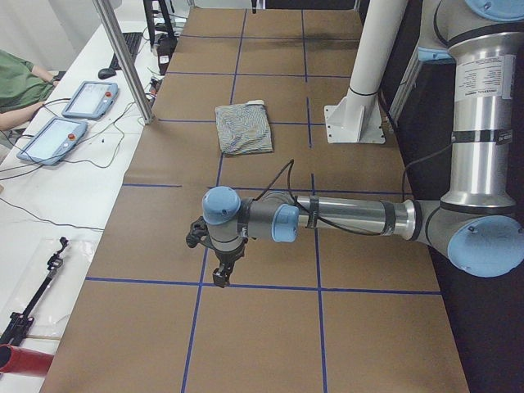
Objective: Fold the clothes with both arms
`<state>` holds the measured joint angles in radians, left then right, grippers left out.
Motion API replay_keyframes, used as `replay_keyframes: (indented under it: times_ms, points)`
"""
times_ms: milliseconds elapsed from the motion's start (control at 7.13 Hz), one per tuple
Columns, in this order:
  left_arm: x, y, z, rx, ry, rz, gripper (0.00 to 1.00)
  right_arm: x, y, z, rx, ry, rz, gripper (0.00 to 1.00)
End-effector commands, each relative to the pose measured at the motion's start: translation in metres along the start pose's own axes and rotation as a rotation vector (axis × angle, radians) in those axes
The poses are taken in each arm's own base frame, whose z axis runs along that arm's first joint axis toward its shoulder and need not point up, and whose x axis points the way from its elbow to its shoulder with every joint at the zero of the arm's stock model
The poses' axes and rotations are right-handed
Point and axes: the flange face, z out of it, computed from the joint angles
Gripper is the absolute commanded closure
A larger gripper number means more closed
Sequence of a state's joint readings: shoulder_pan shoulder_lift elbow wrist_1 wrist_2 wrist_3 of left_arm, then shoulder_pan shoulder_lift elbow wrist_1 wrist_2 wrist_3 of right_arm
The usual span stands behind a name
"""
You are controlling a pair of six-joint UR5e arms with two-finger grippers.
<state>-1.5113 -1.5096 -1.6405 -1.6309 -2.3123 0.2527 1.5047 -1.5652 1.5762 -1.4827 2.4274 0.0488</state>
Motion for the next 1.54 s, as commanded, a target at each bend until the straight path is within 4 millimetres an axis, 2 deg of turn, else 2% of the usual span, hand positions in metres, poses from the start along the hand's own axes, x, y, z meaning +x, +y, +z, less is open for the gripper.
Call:
replay_keyframes:
  times_ms: [0, 280, 421, 701, 1122, 1402]
  points:
    - [-0.017, 0.010, 0.004, -0.001, -0.003, -0.034, 0.00, 0.005, 0.009, 0.003, -0.003, 0.008, 0.006, 0.00]
    - [-0.016, 0.007, 0.000, 0.007, -0.003, -0.044, 0.00, -0.014, 0.011, -0.028, 0.012, 0.019, 0.027, 0.00]
    - [-0.015, 0.005, -0.002, 0.009, -0.009, -0.042, 0.00, -0.018, 0.011, -0.036, -0.001, 0.076, 0.044, 0.00]
    - [-0.015, 0.004, -0.002, 0.010, -0.006, -0.059, 0.00, -0.010, 0.014, -0.032, -0.008, 0.096, 0.053, 0.00]
    - [-0.014, 0.003, -0.004, 0.016, 0.001, -0.330, 0.00, -0.005, 0.016, -0.028, -0.017, 0.100, 0.062, 0.00]
    - [-0.012, 0.004, -0.004, 0.020, 0.002, -0.316, 0.00, -0.006, 0.017, -0.027, -0.019, 0.095, 0.062, 0.00]
